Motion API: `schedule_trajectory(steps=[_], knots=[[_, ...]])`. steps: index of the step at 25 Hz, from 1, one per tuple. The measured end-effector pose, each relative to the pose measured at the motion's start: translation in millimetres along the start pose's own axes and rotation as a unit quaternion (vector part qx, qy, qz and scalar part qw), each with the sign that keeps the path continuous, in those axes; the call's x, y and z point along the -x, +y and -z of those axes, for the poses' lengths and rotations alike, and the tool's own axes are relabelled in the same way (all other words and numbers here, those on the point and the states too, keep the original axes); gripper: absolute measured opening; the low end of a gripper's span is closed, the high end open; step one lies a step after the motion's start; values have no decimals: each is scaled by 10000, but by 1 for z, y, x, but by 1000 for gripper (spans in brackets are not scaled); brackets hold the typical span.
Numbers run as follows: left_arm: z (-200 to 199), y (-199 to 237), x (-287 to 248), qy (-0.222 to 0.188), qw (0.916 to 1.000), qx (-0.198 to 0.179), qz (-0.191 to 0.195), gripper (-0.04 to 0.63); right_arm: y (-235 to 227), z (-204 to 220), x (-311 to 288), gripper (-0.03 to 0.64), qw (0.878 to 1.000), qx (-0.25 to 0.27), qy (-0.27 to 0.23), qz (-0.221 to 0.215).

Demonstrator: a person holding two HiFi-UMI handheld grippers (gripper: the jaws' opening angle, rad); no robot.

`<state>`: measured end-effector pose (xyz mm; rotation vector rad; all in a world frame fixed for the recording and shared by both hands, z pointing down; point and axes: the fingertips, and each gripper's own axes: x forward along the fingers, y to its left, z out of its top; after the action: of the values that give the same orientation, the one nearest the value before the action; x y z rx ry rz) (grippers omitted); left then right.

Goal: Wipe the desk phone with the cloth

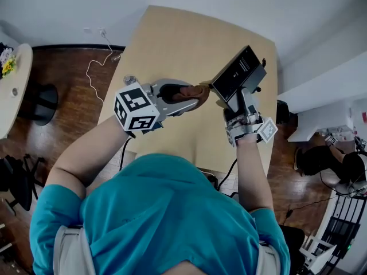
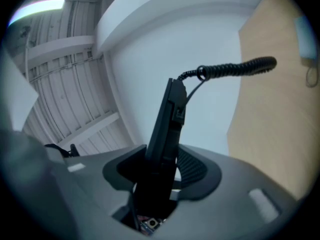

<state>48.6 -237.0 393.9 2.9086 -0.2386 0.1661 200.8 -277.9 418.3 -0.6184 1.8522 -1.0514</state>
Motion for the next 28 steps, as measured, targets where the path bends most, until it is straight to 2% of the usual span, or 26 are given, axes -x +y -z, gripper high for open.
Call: schedule_trajectory(steps=[2,6,10,13,16,19,22,24,28], knots=[[3,10,-13,233,9993,-267,93,140,-14,5,-14,187,9999,-40,129,82],[22,12,-26,722,9961,-504,-9,140,-4,12,-11,187,9996,-177,231,21],[44,65,-15,1140,9919,-492,-280,140,-9,13,-37,181,9992,-145,345,-106],[52,75,-6,1244,9900,-454,-495,140,-1,13,-38,181,9993,-31,309,-184],[43,55,-4,1011,9934,-463,-291,140,-3,12,-38,181,9997,39,206,-101],[27,10,-17,830,9924,-893,185,140,-4,11,-37,181,9999,121,104,52],[25,-24,-42,1031,9815,-1534,501,140,-6,8,-35,181,9995,211,124,182],[28,-31,-56,1228,9737,-1836,558,140,-6,10,-36,181,9990,276,264,224],[35,-22,-66,1479,9665,-2040,489,140,-2,15,-38,179,9987,252,403,200]])
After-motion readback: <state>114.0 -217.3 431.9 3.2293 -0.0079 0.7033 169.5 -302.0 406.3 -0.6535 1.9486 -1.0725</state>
